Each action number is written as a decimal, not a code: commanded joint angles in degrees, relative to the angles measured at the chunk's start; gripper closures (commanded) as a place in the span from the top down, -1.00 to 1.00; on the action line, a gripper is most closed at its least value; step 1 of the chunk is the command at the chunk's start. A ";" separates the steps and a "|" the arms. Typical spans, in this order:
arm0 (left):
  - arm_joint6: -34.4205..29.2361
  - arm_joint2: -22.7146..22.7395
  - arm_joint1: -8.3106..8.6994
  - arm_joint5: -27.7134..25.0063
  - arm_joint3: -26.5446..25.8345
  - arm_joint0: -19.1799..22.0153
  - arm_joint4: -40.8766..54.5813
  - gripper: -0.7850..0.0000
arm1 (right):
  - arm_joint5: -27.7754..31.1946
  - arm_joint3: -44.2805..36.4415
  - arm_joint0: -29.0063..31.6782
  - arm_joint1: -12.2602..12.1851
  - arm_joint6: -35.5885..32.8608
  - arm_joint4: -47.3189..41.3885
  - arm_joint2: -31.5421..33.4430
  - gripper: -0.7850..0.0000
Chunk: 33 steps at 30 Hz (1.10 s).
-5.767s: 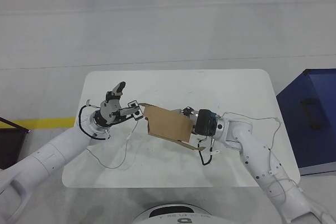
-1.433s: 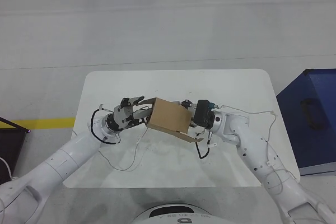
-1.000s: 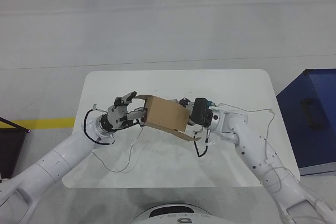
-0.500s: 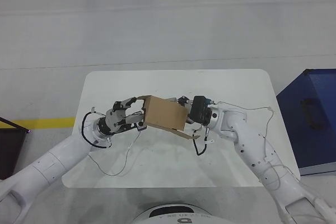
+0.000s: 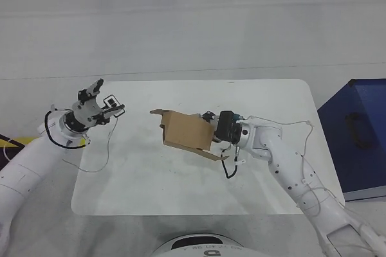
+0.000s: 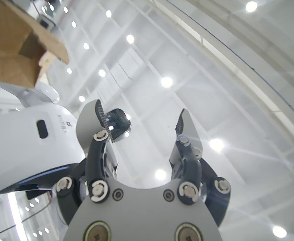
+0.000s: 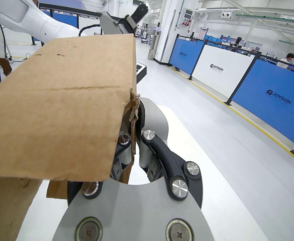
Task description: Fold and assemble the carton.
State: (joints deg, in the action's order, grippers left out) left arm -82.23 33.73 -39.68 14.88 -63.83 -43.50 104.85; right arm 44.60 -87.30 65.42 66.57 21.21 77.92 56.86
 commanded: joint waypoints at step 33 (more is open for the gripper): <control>21.83 4.29 -3.80 -23.64 -17.33 1.66 -56.83 -0.19 | -0.32 2.41 0.44 -0.31 0.82 -1.12 2.31 -1.00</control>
State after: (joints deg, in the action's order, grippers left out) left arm -60.62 37.68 -43.55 -8.84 -80.81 -41.47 48.96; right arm 44.32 -85.09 65.97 66.22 22.11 77.02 59.23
